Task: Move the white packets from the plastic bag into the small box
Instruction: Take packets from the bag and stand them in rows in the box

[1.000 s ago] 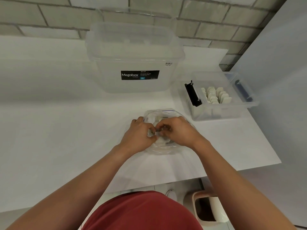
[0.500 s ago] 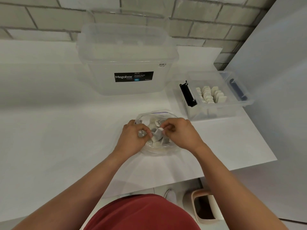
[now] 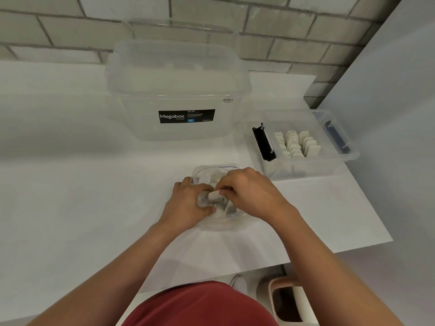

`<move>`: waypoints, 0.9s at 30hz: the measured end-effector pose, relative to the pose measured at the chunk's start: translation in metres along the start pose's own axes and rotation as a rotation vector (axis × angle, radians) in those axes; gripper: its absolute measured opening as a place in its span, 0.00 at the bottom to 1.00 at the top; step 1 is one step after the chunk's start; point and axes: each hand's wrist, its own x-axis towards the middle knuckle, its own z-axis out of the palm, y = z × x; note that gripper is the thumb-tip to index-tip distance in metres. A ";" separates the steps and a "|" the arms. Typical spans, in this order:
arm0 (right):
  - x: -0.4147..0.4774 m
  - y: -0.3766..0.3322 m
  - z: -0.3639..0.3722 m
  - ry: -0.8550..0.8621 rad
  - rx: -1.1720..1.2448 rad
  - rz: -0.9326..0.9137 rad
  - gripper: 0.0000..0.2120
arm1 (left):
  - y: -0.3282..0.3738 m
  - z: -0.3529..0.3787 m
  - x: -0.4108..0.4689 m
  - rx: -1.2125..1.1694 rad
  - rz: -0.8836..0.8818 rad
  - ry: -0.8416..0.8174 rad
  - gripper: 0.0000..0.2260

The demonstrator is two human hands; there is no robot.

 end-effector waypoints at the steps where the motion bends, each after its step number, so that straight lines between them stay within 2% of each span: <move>1: -0.003 0.004 -0.007 0.033 0.020 0.002 0.09 | 0.003 0.000 -0.001 0.006 0.002 0.008 0.26; 3: -0.014 0.017 -0.028 0.129 0.085 0.020 0.08 | 0.009 0.002 -0.002 0.014 -0.003 0.034 0.31; 7: -0.044 0.058 -0.086 0.338 0.179 0.064 0.05 | 0.021 0.006 0.004 -0.014 -0.004 0.037 0.34; 10: -0.056 0.103 -0.127 0.480 0.138 0.161 0.05 | 0.025 0.009 0.010 -0.007 -0.035 0.033 0.34; 13: -0.054 0.158 -0.152 0.529 0.049 0.287 0.06 | 0.025 0.011 0.012 0.032 -0.060 0.036 0.34; 15: -0.044 0.191 -0.157 0.471 -0.035 0.352 0.07 | 0.024 0.012 0.013 0.029 -0.081 0.035 0.34; 19: -0.018 0.237 -0.147 0.224 -0.167 0.428 0.10 | 0.022 0.014 0.016 0.027 -0.089 0.043 0.33; 23: 0.002 0.257 -0.132 -0.092 -0.321 0.352 0.12 | 0.022 0.013 0.015 0.008 -0.085 0.062 0.33; 27: 0.019 0.255 -0.124 -0.271 -0.556 0.252 0.09 | 0.024 0.013 0.014 0.000 -0.091 0.080 0.32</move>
